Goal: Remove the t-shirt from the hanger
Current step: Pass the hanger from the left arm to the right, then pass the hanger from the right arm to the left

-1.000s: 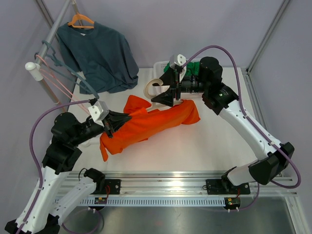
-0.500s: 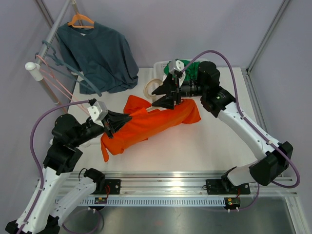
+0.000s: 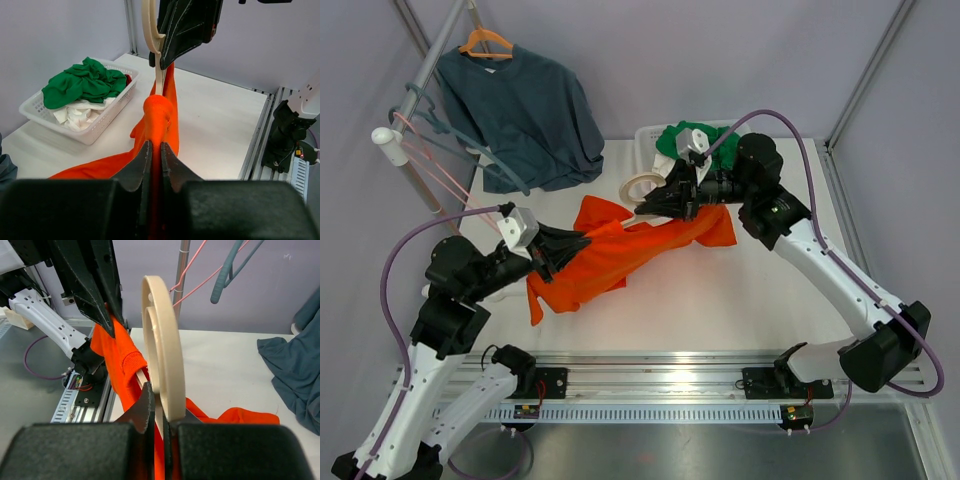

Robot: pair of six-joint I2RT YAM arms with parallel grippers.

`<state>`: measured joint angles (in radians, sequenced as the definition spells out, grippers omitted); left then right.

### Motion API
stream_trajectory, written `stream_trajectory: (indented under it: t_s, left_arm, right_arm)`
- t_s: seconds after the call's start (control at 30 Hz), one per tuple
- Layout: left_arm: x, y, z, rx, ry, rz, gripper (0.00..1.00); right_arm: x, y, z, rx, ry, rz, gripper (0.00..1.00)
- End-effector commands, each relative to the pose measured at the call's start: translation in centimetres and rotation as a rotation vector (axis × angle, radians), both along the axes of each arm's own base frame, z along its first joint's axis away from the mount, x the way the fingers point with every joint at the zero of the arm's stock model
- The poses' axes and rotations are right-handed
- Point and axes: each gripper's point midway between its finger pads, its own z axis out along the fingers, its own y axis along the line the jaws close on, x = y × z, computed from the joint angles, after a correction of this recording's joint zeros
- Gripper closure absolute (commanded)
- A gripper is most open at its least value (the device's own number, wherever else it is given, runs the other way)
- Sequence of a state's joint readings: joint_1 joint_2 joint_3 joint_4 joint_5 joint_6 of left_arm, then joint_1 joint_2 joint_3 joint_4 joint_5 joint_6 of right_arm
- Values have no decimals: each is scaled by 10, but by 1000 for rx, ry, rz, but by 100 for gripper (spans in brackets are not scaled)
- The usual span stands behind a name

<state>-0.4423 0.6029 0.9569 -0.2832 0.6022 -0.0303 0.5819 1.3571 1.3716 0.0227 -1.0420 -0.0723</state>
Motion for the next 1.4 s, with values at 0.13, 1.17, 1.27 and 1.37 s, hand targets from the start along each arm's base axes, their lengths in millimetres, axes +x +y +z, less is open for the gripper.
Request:
stream_trajectory:
  t_s: [0.13,1.17,1.27,1.37]
  left_arm:
    - [-2,2,29,-33,-75,6,31]
    - [30,-22,29,-115,-1,-28,53]
    - [28,-23,29,-117,-1,-42,65]
    - [27,-25,26,-109,1,-56,91]
  right_arm:
    - [-4,-1,16,39,-65,10,100]
    - [-23,44,-26,-113,-10,234,100]
    - [-23,47,-28,-117,-7,236,100]
    - [-22,49,-28,-117,-8,233,100]
